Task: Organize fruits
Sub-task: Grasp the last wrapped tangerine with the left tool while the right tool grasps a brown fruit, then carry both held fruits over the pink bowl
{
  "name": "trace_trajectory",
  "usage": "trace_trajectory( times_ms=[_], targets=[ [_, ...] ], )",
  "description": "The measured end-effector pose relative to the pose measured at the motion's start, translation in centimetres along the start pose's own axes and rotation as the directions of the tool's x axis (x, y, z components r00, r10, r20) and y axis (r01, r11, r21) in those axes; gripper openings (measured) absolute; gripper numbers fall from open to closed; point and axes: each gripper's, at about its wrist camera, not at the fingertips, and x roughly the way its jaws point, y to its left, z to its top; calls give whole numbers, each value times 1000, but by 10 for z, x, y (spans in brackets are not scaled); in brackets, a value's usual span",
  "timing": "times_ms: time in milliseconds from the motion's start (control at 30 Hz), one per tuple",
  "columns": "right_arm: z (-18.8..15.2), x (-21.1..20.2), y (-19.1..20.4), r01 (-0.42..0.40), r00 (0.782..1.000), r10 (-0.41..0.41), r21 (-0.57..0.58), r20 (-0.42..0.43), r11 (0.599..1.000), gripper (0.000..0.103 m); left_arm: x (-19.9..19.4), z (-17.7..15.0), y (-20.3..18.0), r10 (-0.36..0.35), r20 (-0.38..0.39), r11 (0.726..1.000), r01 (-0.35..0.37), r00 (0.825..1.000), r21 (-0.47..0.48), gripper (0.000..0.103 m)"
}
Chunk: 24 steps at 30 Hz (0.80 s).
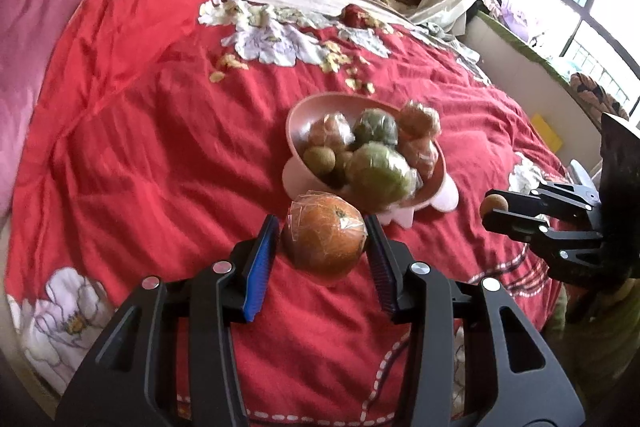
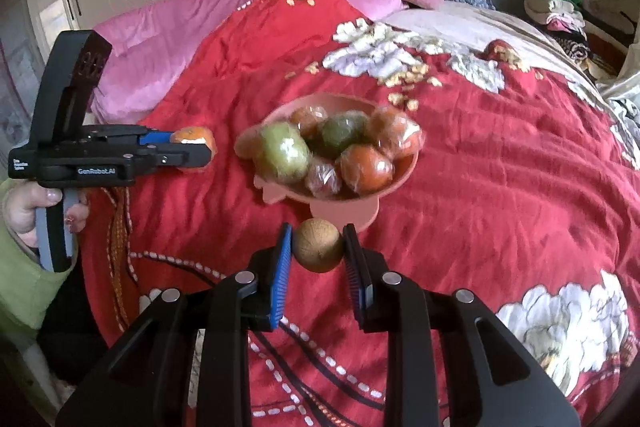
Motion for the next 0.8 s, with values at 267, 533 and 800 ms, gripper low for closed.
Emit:
trace_trajectory(
  times_ms=[267, 533, 800],
  targets=[
    [20, -6, -9, -13, 999, 13, 18, 33, 1000, 24, 4, 33, -11, -3, 21, 999, 3, 1000, 32, 36],
    [36, 0, -15, -3, 999, 3, 14, 34, 1000, 24, 30, 63, -17, -8, 0, 999, 8, 1000, 54, 36],
    [45, 11, -12, 7, 1000, -7, -14, 24, 1000, 24, 52, 70, -22, -40, -32, 997, 42, 999, 64, 36]
  ],
)
